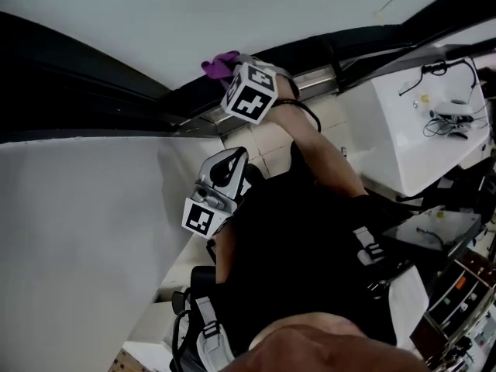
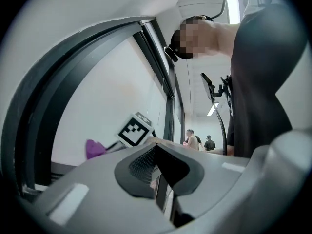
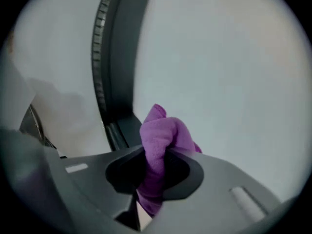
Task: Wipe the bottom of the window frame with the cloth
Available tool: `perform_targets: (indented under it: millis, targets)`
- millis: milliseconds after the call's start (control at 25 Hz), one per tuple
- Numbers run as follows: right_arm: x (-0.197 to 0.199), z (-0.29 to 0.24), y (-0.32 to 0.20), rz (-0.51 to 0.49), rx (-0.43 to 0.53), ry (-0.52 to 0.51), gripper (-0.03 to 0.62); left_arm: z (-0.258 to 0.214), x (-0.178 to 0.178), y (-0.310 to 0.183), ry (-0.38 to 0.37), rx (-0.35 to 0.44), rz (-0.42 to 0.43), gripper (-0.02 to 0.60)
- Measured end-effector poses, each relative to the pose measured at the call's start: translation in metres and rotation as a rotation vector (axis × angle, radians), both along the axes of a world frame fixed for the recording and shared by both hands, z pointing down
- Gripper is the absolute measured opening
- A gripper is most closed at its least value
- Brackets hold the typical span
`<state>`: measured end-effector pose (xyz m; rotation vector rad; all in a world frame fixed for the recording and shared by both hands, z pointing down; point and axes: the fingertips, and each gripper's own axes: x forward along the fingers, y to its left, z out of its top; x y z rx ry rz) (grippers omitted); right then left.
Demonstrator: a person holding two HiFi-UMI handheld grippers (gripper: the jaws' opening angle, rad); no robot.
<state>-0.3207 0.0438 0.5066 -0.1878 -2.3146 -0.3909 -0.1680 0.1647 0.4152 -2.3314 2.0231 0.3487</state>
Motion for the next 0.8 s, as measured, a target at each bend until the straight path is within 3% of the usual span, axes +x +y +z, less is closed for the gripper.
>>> perform_targets:
  millis: [120,200,280,360,480,600,680,800]
  targets:
    - [-0.058,-0.001,0.105,-0.253,0.017,-0.045,0.067,-0.015,0.005,0.001,-0.015,0.011,0.0,0.002]
    - [-0.065,0.01,0.116,-0.281,0.071,-0.015,0.067,-0.023,0.009,0.001,-0.036,0.021,0.006,0.002]
    - [-0.041,0.018,0.065,-0.173,0.11,-0.005,0.067,-0.021,0.01,-0.002,-0.05,0.023,0.023,0.002]
    - [0.004,0.026,-0.017,0.0,0.164,0.029,0.067,-0.017,0.006,-0.006,-0.047,0.021,0.03,0.002]
    - [0.074,0.026,-0.129,0.229,0.308,0.151,0.067,-0.018,0.003,-0.015,-0.027,0.042,0.033,0.002]
    - [0.086,0.019,-0.135,0.193,0.433,0.237,0.066,-0.012,0.01,-0.024,-0.045,0.047,0.082,0.002]
    - [0.059,0.007,-0.078,0.079,0.356,0.156,0.066,-0.014,0.015,-0.029,-0.042,0.047,0.108,0.002]
    - [-0.032,-0.012,0.057,-0.174,0.106,-0.055,0.067,-0.025,0.009,-0.024,-0.041,0.053,0.111,0.002]
